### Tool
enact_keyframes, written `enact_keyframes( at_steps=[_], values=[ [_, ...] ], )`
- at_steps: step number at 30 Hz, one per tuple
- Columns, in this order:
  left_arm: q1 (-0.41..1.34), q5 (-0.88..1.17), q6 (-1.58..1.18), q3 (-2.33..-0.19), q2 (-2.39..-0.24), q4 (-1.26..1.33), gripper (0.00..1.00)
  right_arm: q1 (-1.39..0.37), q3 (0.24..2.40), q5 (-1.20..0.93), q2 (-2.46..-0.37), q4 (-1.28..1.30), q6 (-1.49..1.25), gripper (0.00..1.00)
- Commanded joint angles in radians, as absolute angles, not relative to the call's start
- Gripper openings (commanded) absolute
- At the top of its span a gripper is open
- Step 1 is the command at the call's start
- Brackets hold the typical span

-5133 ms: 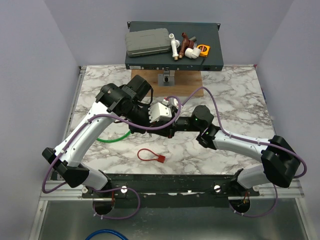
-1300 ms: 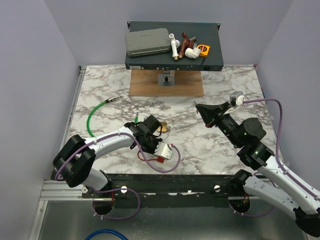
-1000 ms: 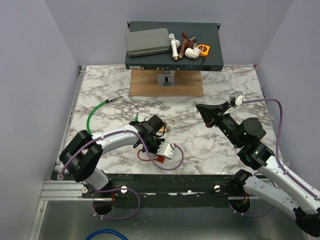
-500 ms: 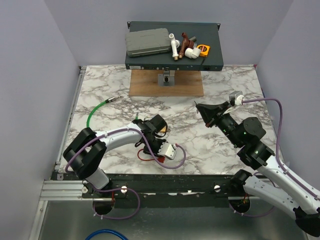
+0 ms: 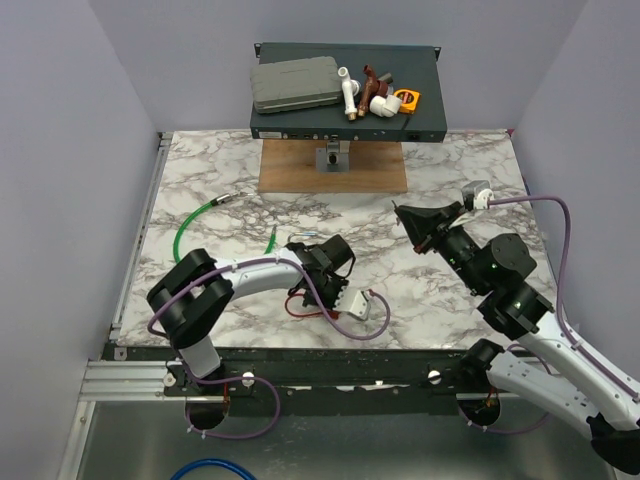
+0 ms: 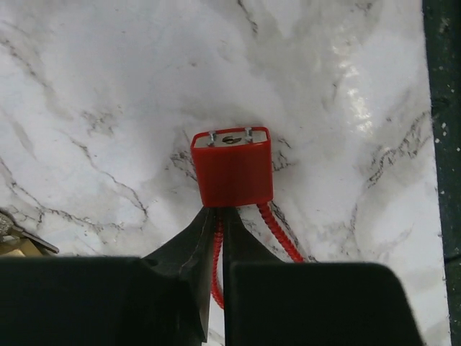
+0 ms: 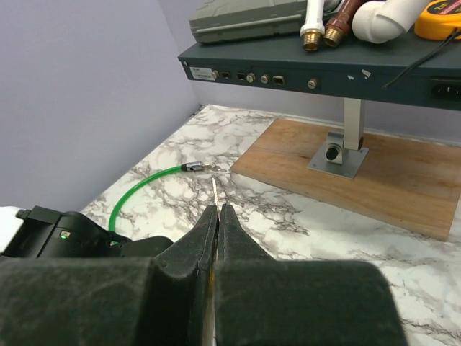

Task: Unlock with the key
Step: Move the lock to the center of the board.

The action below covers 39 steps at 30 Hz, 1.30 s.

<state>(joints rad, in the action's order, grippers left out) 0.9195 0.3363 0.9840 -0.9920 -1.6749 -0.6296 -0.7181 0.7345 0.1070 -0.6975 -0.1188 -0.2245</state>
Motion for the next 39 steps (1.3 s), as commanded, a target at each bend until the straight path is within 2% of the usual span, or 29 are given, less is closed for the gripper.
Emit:
enact_keyframes(
  at_steps=[1, 7, 11, 12, 14, 17, 21, 23, 27, 31, 39],
  values=[
    [0.922, 0.291, 0.902, -1.064, -1.712, -0.546, 0.02, -0.713, 0.765, 0.148, -0.677, -0.101, -0.209, 0.01],
    [0.922, 0.307, 0.869, -1.184, -1.774, -0.522, 0.02, -0.713, 0.767, 0.158, -0.677, -0.098, -0.2, 0.01],
    [0.922, 0.315, 0.894, -1.188, -1.795, -0.486, 0.12, -0.713, 0.766, 0.169, -0.668, -0.094, -0.193, 0.01],
    [0.921, 0.33, 0.891, -1.193, -1.797, -0.493, 0.18, -0.713, 0.764, 0.172, -0.666, -0.091, -0.194, 0.01],
    [0.92, 0.347, 0.882, -1.192, -1.802, -0.495, 0.35, -0.713, 0.761, 0.178, -0.661, -0.087, -0.194, 0.01],
    [0.92, 0.365, 0.866, -1.184, -1.807, -0.494, 0.45, -0.713, 0.761, 0.187, -0.657, -0.083, -0.193, 0.01],
    [0.915, 0.375, 0.799, -1.193, -1.809, -0.485, 0.7, -0.713, 0.768, 0.202, -0.656, -0.077, -0.186, 0.01],
    [0.897, 0.406, 0.729, -1.216, -1.804, -0.495, 0.98, -0.713, 0.771, 0.214, -0.657, -0.078, -0.179, 0.01],
    [0.859, 0.53, 0.585, -1.254, -1.794, -0.533, 0.99, -0.713, 0.778, 0.226, -0.666, -0.078, -0.174, 0.01],
    [0.848, 0.671, 0.47, -1.195, -1.766, -0.492, 0.99, -0.713, 0.79, 0.239, -0.672, -0.078, -0.17, 0.01],
    [0.83, 0.676, 0.472, -1.074, -1.775, -0.279, 0.99, -0.713, 0.846, 0.254, -0.696, -0.039, -0.172, 0.01]
  ],
)
